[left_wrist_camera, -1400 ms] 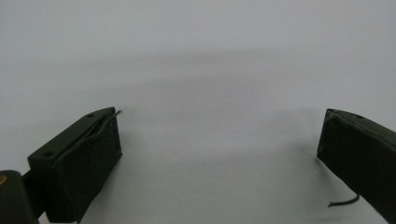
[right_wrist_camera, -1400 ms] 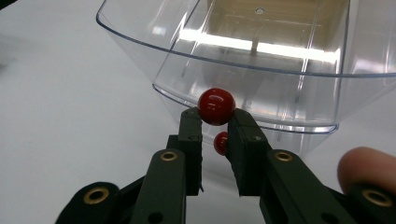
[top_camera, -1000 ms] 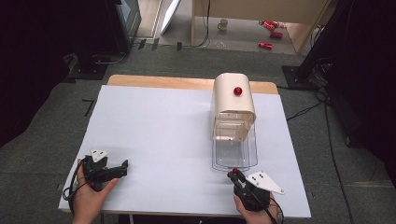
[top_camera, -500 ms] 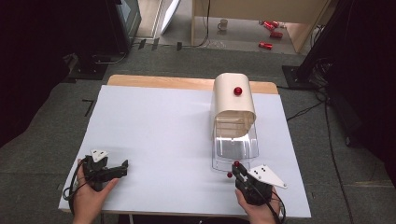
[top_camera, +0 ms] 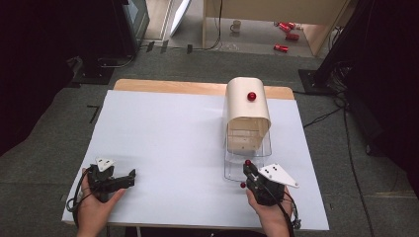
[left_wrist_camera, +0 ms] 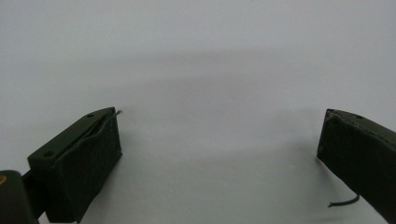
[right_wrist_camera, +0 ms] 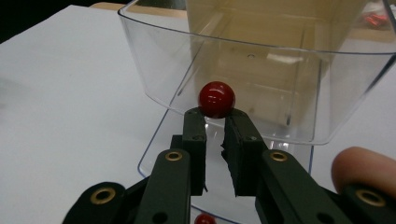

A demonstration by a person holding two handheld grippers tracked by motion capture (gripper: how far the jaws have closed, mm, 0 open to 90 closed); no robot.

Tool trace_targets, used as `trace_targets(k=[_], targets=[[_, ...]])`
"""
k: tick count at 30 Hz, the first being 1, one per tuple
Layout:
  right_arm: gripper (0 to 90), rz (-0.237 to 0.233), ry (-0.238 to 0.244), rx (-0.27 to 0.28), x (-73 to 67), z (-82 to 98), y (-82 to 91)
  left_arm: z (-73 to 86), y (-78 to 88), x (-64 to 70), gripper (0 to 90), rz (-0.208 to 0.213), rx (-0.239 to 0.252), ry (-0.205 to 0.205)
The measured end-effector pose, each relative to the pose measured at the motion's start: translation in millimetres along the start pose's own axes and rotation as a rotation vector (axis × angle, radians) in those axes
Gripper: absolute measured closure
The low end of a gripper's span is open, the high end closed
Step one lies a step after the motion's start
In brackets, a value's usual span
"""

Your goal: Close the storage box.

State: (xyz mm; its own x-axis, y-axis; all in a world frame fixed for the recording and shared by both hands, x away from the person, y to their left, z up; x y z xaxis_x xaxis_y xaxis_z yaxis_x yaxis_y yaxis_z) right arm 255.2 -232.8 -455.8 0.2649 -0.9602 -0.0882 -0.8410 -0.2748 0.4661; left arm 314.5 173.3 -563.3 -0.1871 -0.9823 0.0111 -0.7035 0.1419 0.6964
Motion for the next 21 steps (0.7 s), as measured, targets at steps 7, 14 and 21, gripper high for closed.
trace_targets(k=[7, 14, 21], targets=[[80.4, 0.014, -0.022, 0.001, 8.6, -8.0, -11.0, 0.0, 0.1, -0.1, 0.0, 0.001, 0.001, 0.001], [80.4, 0.028, -0.029, -0.007, 15.8, -17.2, -26.5, -0.1, 0.1, -0.1, 0.0, 0.001, 0.001, 0.001], [80.4, 0.035, -0.032, -0.011, 19.8, -24.7, -39.0, 0.0, 0.0, -0.1, 0.0, 0.001, 0.001, 0.001]])
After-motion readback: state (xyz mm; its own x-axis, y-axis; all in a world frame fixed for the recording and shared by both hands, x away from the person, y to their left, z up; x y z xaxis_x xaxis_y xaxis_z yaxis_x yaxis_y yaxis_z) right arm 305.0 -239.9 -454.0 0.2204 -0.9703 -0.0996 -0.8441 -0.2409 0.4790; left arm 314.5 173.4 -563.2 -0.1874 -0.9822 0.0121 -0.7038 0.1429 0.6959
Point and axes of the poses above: each handheld gripper's, and its own axes: y roughly backward along the jaws, z roughly out of its underside, x roughly to its right, the point moved 9 cm from there along -y, roughly forward along the jaws, and after that the axes turned 2 degrees about x, right-handed, at the moved point
